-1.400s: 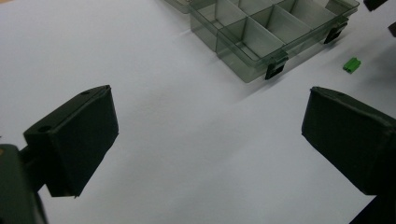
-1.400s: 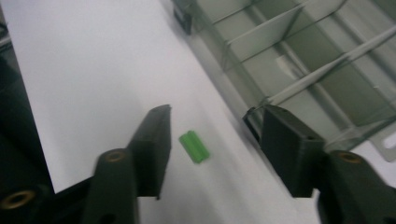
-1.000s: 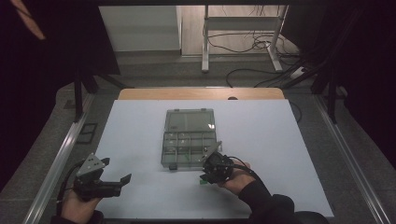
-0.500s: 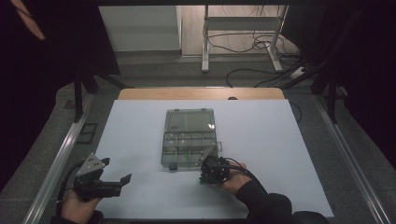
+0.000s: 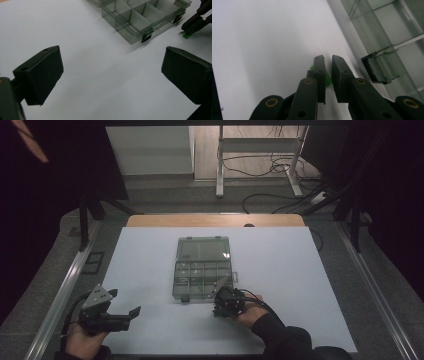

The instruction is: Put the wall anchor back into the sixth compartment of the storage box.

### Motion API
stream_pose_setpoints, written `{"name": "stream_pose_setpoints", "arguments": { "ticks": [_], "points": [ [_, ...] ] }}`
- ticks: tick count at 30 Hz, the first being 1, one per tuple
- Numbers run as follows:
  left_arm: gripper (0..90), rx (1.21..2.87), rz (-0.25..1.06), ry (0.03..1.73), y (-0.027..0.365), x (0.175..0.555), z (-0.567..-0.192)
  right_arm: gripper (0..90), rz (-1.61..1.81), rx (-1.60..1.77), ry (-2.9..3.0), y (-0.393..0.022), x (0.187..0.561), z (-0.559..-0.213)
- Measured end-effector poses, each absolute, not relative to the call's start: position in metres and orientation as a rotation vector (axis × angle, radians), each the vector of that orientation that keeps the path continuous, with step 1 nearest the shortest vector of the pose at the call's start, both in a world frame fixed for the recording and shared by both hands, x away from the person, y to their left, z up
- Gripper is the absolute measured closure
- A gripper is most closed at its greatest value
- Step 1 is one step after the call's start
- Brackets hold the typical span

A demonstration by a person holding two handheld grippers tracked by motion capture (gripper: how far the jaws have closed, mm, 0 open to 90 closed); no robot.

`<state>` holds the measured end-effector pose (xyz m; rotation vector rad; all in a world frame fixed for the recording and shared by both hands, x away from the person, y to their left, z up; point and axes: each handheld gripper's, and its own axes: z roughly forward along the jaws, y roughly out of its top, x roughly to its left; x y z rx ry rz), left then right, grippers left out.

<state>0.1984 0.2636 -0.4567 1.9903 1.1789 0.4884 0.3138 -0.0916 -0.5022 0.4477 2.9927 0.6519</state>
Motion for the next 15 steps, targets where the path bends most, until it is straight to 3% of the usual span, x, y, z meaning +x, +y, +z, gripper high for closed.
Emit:
{"name": "stream_pose_setpoints", "arguments": {
  "ticks": [4,15],
  "points": [
    [4.3,1.991,0.488,1.179,0.2634,0.1986,-0.4568,76.3,0.647,0.463,2.987,-0.0925,0.3155,-0.5023],
    [4.4,1.992,0.487,1.178,0.2633,0.1988,-0.4567,79.6,0.588,0.372,2.987,-0.0921,0.3118,-0.5050]
  ]
}}
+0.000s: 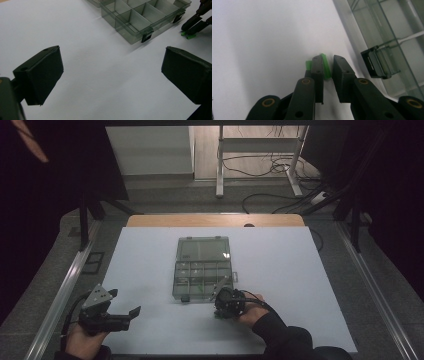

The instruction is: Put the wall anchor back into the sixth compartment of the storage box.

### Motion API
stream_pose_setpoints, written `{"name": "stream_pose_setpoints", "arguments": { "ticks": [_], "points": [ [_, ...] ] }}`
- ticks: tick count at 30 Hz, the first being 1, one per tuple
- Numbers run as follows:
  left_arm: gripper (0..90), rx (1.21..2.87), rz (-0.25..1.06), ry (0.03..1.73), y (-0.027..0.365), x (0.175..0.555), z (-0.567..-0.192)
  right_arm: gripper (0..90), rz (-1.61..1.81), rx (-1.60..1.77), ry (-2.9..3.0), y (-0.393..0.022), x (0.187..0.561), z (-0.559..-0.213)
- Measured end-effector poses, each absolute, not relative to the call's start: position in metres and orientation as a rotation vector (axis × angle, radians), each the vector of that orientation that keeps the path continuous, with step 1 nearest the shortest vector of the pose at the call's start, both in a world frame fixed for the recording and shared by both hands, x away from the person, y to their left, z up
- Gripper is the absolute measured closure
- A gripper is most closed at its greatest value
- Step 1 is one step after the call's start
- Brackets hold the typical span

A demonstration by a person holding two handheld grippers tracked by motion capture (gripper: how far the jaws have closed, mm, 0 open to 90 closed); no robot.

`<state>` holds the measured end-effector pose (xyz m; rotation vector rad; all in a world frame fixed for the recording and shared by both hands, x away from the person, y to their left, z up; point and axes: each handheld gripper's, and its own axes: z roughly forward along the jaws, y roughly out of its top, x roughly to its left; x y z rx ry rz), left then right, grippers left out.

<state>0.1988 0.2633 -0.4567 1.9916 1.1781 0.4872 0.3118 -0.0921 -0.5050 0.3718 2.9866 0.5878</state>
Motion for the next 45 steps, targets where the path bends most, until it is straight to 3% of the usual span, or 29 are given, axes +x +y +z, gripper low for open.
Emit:
{"name": "stream_pose_setpoints", "arguments": {
  "ticks": [5,45],
  "points": [
    [4.4,1.990,0.487,1.176,0.263,0.199,-0.457,83.2,0.589,0.417,2.981,-0.090,0.312,-0.504],
    [4.4,1.978,0.479,1.195,0.266,0.197,-0.457,83.2,0.913,0.549,2.844,-0.095,0.307,-0.458]
  ]
}}
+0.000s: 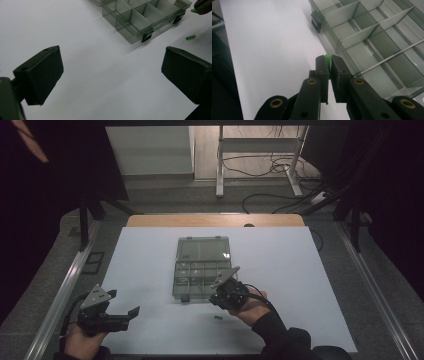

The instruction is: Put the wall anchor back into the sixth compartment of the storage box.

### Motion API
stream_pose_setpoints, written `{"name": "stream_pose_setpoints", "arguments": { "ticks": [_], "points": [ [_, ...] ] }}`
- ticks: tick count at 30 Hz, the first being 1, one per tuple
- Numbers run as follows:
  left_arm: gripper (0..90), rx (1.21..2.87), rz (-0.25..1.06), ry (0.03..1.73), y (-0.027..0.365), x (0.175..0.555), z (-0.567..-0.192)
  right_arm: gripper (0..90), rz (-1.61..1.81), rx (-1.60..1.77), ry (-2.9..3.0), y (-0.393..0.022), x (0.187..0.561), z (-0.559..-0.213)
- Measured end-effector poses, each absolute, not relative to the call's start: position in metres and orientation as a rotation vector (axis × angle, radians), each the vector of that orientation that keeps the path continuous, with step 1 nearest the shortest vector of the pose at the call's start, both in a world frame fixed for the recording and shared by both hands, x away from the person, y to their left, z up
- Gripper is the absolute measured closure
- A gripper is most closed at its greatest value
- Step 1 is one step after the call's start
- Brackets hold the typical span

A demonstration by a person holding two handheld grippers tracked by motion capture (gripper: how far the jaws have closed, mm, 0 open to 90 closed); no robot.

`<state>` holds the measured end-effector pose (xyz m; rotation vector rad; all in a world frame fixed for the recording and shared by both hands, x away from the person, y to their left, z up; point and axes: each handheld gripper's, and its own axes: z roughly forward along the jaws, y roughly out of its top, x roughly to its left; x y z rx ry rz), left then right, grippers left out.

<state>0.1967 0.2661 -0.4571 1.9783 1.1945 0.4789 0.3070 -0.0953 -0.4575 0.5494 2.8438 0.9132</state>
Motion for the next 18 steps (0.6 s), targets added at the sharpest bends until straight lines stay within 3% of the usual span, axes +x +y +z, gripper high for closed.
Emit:
{"name": "stream_pose_setpoints", "arguments": {
  "ticks": [18],
  "points": [
    [4.4,1.983,0.481,1.198,0.267,0.196,-0.457,82.8,1.014,0.594,2.792,-0.080,0.323,-0.446]
  ]
}}
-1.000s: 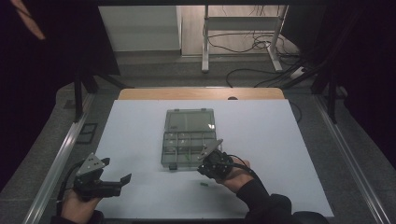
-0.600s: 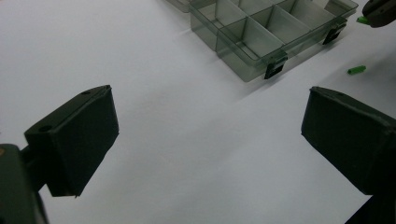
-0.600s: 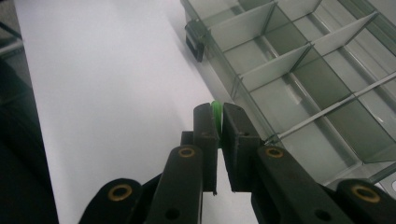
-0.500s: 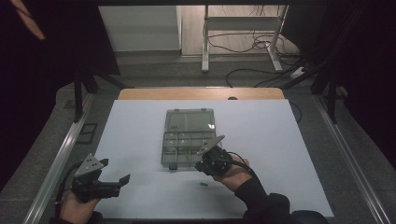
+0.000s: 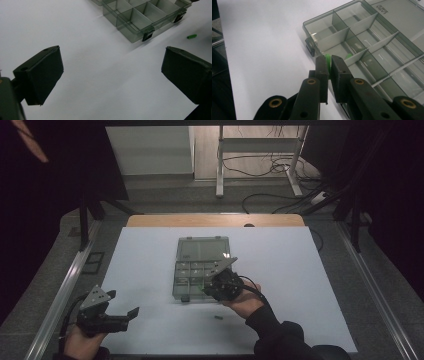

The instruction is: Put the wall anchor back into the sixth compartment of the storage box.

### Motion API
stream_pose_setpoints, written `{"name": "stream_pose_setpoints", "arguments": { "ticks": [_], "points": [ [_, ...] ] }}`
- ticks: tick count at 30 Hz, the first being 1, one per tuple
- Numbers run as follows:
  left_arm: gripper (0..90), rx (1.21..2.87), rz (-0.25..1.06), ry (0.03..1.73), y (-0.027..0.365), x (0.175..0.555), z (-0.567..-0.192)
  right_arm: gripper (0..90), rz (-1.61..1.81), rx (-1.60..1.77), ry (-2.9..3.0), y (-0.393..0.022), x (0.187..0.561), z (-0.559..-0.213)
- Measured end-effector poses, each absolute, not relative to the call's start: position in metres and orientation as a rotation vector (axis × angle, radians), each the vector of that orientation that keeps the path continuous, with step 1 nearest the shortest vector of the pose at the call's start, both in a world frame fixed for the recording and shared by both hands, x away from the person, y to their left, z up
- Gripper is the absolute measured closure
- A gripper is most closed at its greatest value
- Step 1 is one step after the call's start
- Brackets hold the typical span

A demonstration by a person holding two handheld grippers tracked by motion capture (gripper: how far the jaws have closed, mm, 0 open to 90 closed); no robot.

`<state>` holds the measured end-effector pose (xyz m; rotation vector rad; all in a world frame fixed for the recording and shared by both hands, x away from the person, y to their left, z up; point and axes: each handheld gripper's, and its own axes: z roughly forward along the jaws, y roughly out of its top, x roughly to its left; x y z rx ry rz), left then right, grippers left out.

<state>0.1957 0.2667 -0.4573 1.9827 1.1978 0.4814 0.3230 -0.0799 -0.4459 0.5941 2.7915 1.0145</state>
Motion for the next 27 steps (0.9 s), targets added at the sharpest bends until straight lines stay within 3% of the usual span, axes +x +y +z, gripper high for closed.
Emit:
{"name": "stream_pose_setpoints", "arguments": {
  "ticks": [27],
  "points": [
    [4.4,1.974,0.476,1.200,0.268,0.196,-0.458,82.6,0.963,0.655,2.780,-0.044,0.354,-0.462]
  ]
}}
